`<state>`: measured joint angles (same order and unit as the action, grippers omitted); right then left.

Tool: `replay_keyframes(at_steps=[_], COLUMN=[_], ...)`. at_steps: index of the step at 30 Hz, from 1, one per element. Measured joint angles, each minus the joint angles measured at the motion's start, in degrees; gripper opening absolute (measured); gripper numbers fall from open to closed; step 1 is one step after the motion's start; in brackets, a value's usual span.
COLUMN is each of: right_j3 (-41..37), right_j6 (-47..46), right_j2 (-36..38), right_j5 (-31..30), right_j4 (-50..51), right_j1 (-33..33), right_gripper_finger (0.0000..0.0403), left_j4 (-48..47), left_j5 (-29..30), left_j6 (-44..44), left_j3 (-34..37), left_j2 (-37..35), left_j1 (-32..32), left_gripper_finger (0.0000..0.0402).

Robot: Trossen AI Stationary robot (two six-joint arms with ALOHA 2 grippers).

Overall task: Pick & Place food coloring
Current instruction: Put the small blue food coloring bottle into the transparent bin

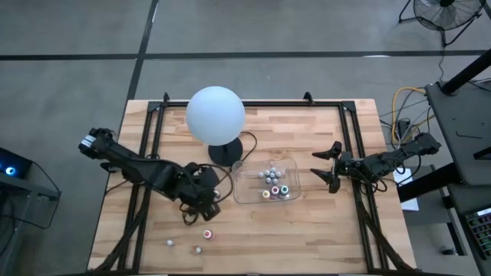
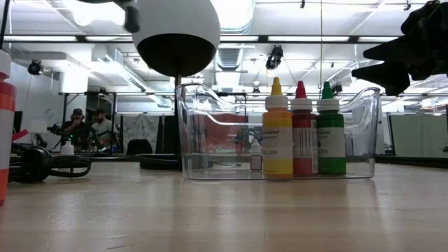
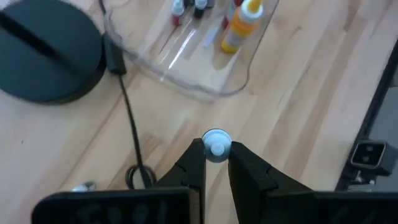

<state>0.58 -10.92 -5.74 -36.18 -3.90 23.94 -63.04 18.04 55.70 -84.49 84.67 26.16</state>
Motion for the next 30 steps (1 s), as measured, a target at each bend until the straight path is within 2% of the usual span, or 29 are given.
replay_keyframes(at_steps=[10,20,30], right_j3=[0.00,0.00,0.00], right_j6=[0.00,0.00,0.00], right_j2=[0.00,0.00,0.00], right_j5=[0.02,0.02,0.04], right_j4=[0.00,0.00,-0.01], right_j1=[0.00,0.00,0.04], right_gripper_finger=[0.0311,0.0299,0.0303], left_j4=[0.00,0.51,2.51], left_j5=[0.04,1.56,1.58], left_j6=[-1.60,-1.14,3.19], left_j3=[-7.49,-14.98,-16.75], left_j2=[8.51,17.00,22.71], left_j1=[-3.56,-7.43,-11.22], left_gripper_finger=[0.0025,0.0025,0.0025])
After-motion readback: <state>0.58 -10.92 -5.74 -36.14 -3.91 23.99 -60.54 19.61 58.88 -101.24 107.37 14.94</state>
